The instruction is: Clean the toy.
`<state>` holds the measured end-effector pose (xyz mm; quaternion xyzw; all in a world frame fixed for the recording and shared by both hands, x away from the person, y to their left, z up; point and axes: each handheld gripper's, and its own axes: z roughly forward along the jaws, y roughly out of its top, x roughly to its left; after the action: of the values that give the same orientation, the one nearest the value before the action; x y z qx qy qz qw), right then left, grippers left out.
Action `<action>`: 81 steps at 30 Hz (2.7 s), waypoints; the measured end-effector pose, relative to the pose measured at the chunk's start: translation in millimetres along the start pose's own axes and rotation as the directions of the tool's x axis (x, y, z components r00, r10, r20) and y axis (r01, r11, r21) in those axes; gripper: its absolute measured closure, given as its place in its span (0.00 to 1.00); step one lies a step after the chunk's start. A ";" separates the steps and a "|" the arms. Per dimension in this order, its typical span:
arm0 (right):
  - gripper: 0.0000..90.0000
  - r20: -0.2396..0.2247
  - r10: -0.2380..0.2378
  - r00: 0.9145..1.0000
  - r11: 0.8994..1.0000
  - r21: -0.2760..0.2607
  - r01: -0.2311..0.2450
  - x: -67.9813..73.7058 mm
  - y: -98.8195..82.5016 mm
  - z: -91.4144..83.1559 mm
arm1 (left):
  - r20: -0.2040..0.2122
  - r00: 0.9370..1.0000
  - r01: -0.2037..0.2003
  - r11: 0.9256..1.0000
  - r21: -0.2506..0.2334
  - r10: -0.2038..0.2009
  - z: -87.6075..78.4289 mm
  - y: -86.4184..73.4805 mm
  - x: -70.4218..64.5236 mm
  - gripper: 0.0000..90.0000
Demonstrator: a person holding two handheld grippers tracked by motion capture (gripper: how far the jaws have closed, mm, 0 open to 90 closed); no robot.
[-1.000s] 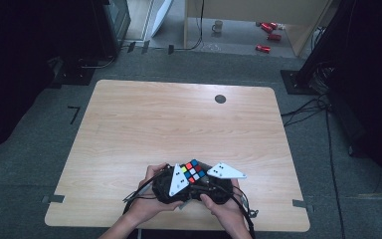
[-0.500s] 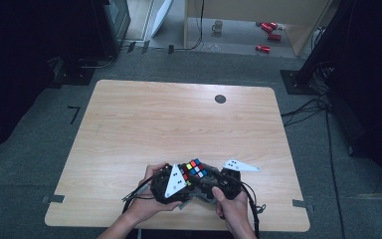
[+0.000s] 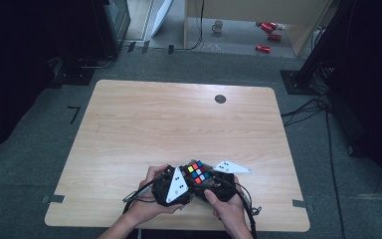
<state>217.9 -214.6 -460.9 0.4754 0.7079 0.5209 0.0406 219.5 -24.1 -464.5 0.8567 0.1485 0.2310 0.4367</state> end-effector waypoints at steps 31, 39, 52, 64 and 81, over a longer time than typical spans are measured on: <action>0.38 0.040 -0.063 0.997 0.978 -0.196 0.069 -51.0 2.8 -65.6 | 0.088 0.966 0.222 0.954 0.201 -0.243 51.5 -16.8 6.5 0.77; 0.38 -0.009 -0.162 0.987 0.976 -0.147 0.159 -43.5 -3.0 -53.7 | 0.185 0.900 0.405 0.914 -0.020 -0.395 9.8 -26.7 56.6 0.90; 0.38 -0.078 -0.355 0.932 0.934 -0.054 0.352 -10.9 -12.2 -27.9 | 0.526 0.785 0.496 0.841 -0.215 -0.328 -23.5 -18.5 61.8 0.90; 0.38 -0.057 -0.396 0.917 0.917 -0.070 0.392 -5.7 -10.8 -29.8 | 0.488 0.800 0.480 0.861 -0.170 -0.350 -22.0 -19.4 63.7 0.90; 0.38 -0.053 -0.418 0.907 0.908 -0.065 0.414 -0.3 -8.3 -30.5 | 0.501 0.794 0.490 0.851 -0.191 -0.345 -25.9 -15.1 63.3 0.90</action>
<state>196.0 -236.1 -453.7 0.2952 0.7799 0.5339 0.1398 258.9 31.0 -446.7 0.7515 0.1931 -0.0560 0.6283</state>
